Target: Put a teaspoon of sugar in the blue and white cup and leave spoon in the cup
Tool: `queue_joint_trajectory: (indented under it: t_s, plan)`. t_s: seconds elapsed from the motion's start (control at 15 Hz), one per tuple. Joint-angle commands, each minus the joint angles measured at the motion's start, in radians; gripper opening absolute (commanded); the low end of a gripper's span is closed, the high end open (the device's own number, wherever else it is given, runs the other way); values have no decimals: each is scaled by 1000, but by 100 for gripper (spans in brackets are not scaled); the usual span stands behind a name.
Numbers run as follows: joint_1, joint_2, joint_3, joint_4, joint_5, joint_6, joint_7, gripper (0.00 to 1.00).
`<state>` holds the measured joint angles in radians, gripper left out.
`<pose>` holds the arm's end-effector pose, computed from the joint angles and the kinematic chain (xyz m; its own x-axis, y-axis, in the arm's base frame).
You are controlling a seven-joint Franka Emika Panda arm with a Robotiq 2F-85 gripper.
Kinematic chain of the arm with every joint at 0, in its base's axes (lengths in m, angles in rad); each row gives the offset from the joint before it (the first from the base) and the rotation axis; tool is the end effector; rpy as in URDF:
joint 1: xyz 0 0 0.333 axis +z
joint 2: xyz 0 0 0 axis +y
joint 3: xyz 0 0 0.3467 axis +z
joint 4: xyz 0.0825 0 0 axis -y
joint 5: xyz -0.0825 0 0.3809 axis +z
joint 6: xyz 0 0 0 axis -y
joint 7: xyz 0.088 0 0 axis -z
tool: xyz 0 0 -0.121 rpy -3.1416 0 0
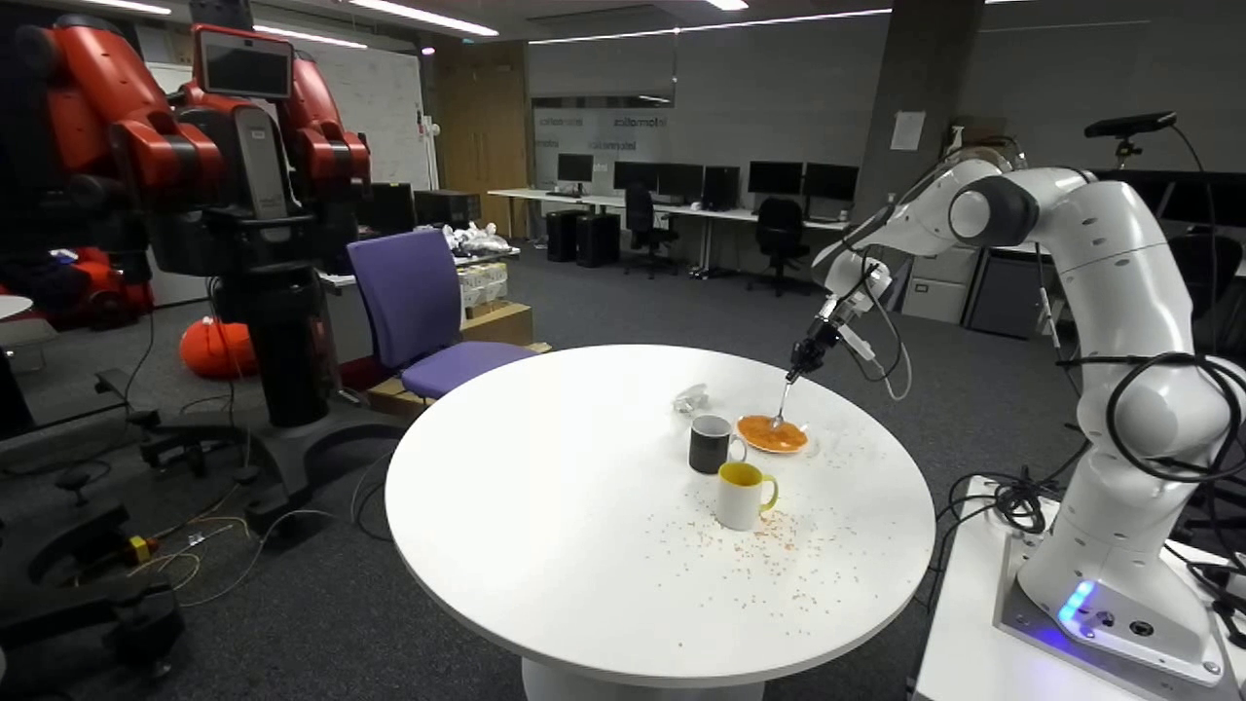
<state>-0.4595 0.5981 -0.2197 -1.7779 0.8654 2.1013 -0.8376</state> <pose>0.5446 -0.3654 0.2324 0.9159 -0.3860 0.1103 -0.2672 -0.7912 -0.5501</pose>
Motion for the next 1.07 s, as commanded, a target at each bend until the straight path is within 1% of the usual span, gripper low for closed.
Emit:
queue_joint_trajectory:
  t_s: [0.0,0.13,0.27,0.53,0.87,1.0]
  plan:
    - [16,-108,-15,-95,-117,31,18,1]
    - [2,-131,-8,-103,-133,45,25,1]
    - [-9,-146,-8,-93,-118,28,76,1]
    - [-39,-137,-26,-56,-130,-61,247,1]
    - [-99,-90,-62,12,-163,-262,468,1]
    - [-113,-72,-74,33,-171,-302,553,1]
